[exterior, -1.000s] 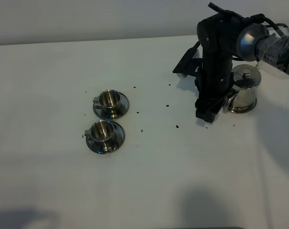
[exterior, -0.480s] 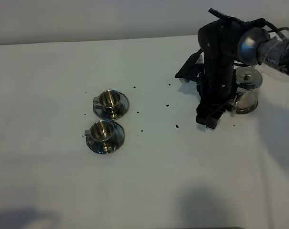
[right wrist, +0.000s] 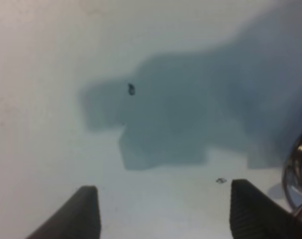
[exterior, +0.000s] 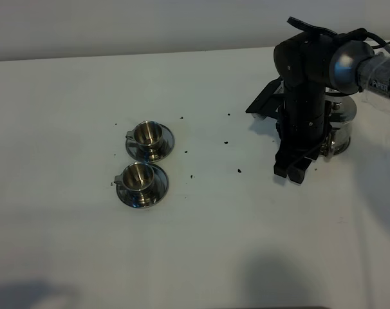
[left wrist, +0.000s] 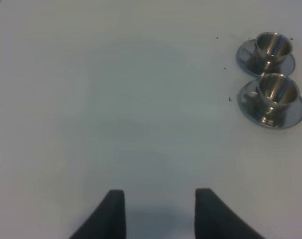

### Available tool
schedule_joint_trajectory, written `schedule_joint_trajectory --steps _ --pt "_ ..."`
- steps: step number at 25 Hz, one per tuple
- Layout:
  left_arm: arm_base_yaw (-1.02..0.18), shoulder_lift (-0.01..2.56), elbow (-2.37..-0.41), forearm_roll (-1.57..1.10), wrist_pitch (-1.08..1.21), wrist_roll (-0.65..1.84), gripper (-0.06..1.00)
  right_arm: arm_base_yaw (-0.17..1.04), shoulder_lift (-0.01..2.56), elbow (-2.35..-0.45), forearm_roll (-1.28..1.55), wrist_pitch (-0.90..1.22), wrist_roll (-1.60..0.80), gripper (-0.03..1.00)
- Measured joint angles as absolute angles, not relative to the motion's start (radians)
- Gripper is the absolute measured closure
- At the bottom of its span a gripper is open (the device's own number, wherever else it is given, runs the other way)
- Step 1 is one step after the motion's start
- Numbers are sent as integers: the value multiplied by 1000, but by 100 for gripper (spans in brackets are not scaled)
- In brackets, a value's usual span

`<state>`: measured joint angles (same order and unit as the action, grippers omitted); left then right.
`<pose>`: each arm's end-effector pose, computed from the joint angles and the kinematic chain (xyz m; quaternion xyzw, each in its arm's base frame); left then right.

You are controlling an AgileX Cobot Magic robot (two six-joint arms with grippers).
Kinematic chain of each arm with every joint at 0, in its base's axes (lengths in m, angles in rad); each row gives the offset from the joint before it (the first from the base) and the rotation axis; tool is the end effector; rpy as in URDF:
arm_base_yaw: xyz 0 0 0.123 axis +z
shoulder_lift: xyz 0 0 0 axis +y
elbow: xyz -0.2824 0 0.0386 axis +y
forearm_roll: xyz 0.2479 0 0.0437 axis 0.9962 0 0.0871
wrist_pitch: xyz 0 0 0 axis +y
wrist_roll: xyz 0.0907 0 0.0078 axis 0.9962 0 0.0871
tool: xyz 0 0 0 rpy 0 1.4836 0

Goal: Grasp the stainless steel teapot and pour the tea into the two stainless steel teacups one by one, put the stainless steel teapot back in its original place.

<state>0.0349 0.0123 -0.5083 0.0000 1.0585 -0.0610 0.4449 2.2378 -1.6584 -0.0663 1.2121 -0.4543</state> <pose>-0.0038 -0.0001 0.2797 -0.0409 0.8527 -0.0068 0.5207 0.3854 0.1775 0.1318 0.4457 -0.8922 0.0299 0.0668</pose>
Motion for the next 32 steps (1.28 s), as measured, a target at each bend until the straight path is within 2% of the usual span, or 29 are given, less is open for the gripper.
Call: schedule_joint_trajectory --steps 32 --pt "35 12 -508 0 1059 -62 58 445 2135 -1524 -154 1215 -344 43"
